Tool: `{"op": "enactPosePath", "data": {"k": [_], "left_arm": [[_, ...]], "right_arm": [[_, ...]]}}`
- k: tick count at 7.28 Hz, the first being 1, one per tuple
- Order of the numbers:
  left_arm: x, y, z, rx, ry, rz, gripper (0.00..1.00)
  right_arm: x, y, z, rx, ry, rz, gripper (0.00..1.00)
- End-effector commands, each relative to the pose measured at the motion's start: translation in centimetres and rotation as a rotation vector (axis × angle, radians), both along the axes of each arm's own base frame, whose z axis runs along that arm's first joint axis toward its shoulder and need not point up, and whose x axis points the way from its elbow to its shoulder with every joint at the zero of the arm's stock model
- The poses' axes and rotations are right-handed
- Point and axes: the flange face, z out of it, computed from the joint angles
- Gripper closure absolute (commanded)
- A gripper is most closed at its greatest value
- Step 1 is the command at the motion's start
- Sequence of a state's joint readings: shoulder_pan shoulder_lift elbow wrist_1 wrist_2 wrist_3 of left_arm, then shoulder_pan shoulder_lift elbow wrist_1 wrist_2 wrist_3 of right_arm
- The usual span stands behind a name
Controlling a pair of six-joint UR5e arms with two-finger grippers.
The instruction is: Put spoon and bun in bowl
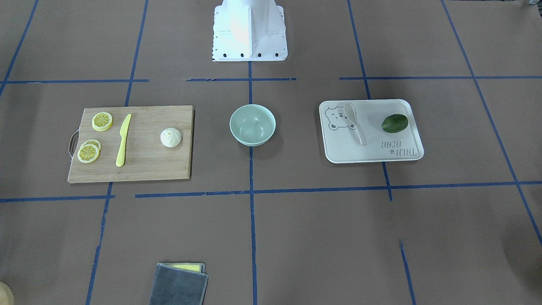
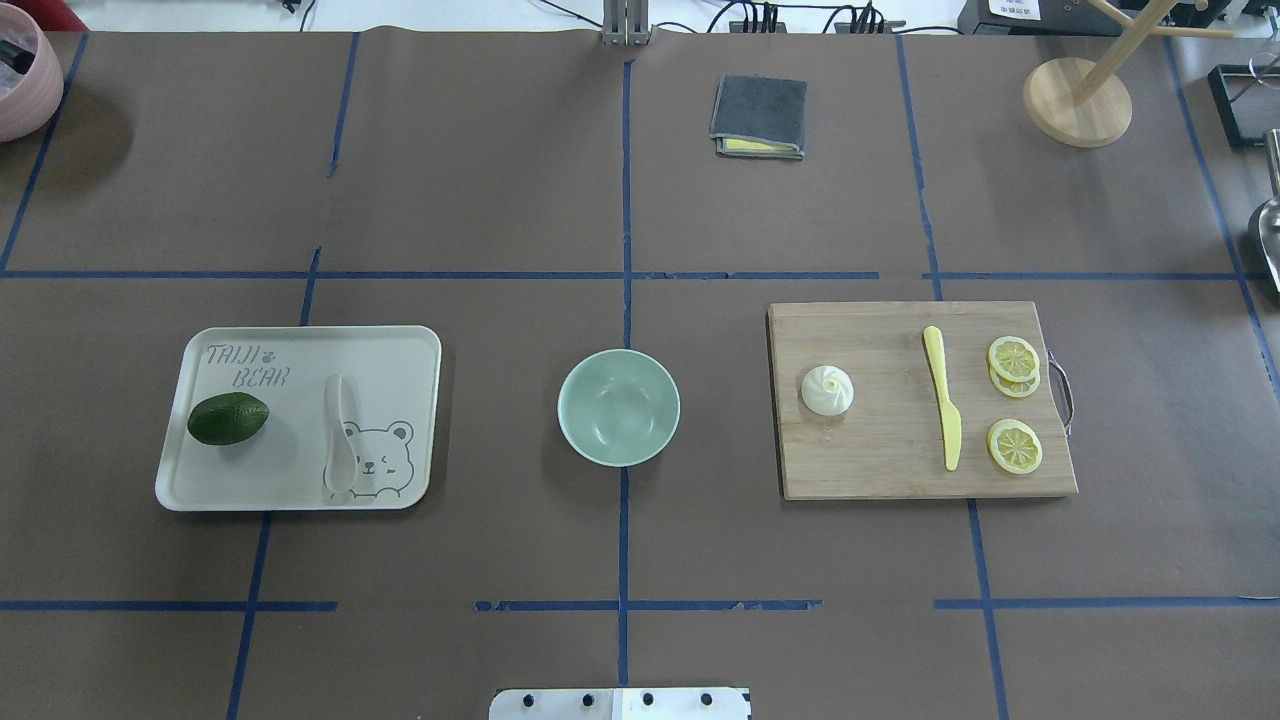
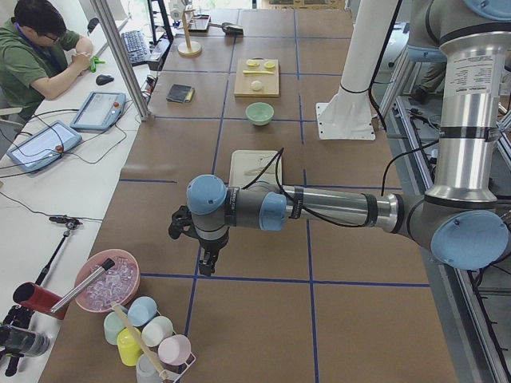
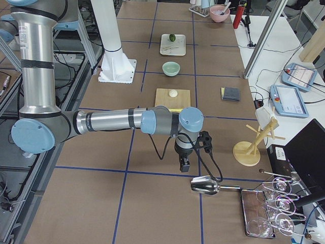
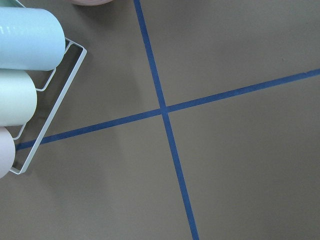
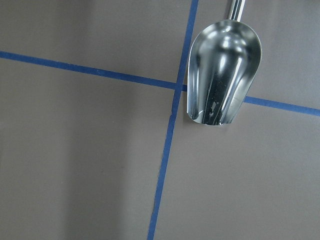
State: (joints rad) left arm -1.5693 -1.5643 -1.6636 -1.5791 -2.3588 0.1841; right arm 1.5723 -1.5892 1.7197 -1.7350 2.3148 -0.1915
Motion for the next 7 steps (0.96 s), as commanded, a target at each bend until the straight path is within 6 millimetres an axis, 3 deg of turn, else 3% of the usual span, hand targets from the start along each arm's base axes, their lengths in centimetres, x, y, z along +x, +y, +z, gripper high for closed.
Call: {"op": "enactPosePath", "data": {"k": [1,4,5,6,7], "left_arm": [[0.0,-0.2,-0.2,0.008,0.002,0.001,0.00],[0.2,-0.7,-0.8,0.101,-0.007,0.005,0.00],[1.8,-1.2,-1.8,0.167,-0.007,0.037,0.00],[2.3,-1.6,-4.2,0.308,0.005,0.049,0.00],[2.3,-1.8,-5.3,0.425,0.009,0.047,0.00]], "right_arm": [[0.0,0.0,-0.1,0.002,0.000,0.000,0.00],[-2.2,-0.3,-0.4,0.007,0.000,-0.044,0.00],[-2.3,-0.4,-1.3,0.023,-0.002,-0.044,0.00],[-2.5,-0.9,-2.5,0.046,-0.001,-0.044,0.00],[-3.0,-3.5,-6.0,0.119,-0.004,-0.050,0.00]]}}
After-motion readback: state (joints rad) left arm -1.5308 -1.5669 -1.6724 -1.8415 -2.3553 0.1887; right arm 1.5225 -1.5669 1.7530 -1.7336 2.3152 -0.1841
